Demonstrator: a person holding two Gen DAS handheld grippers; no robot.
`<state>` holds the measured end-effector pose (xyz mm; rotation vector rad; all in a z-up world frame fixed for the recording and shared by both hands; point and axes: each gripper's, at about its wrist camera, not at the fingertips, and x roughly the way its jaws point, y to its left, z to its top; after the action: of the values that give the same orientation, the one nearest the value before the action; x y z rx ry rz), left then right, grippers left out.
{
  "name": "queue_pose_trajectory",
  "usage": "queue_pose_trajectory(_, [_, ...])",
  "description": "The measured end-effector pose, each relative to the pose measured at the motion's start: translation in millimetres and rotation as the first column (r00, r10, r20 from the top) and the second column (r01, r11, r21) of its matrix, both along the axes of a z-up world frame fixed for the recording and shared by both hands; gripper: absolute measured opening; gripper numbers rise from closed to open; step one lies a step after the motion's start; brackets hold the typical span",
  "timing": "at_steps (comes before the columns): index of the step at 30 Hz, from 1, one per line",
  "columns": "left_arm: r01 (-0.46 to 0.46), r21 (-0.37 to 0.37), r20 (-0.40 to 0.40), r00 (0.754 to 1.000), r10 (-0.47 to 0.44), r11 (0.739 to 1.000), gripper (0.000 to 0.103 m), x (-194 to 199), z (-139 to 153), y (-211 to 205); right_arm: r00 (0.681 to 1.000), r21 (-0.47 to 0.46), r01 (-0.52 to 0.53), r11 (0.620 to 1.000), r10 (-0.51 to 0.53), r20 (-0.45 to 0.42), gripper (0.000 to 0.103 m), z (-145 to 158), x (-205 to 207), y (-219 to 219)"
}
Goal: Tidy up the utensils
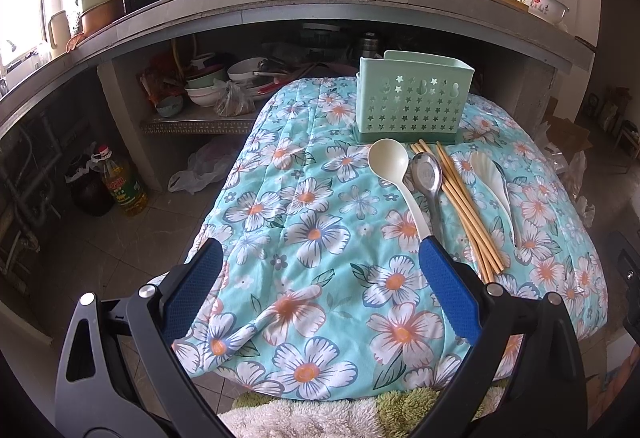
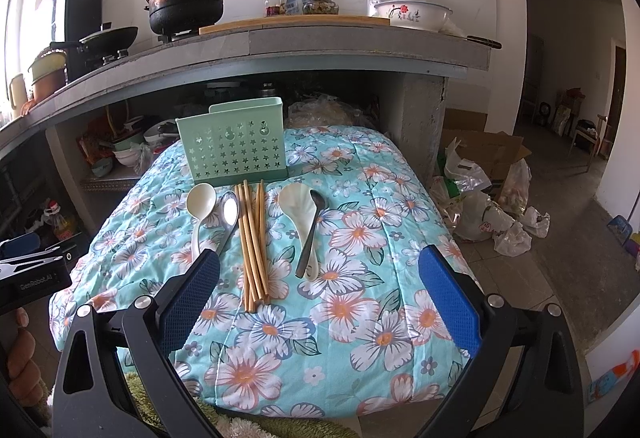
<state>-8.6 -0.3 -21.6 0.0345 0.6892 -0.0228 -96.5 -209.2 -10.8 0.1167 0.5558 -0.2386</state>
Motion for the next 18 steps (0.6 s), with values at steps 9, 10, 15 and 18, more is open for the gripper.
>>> queue_pose_trajectory(9, [0.006,0.002,-0.006,1.000,-0.006,1.000,0.095,5,0,0,1.000,0.001,0.003,1.000,-0.003,-0.003,0.097,-4,4,1])
queue_pose_trajectory(10, [0.007,0.003,-0.007,1.000,-0.007,1.000,0.095,5,1,-1,1.000,0.001,0.003,1.000,-0.003,-0.003,0.097,-4,4,1])
queue_pose_trajectory(15, [0.021,0.013,-0.022,1.000,-0.020,1.000,0.095,9,-4,-6,1.000,-0.008,0.013,1.000,-0.013,-0.019,0.097,-6,10,-4])
queue_pose_trajectory(18, [0.029,0.018,-0.029,0.999,-0.028,0.999,0.095,13,-3,-7,0.999,-0.010,0.023,1.000,-0.023,-0.026,0.097,-6,18,-8])
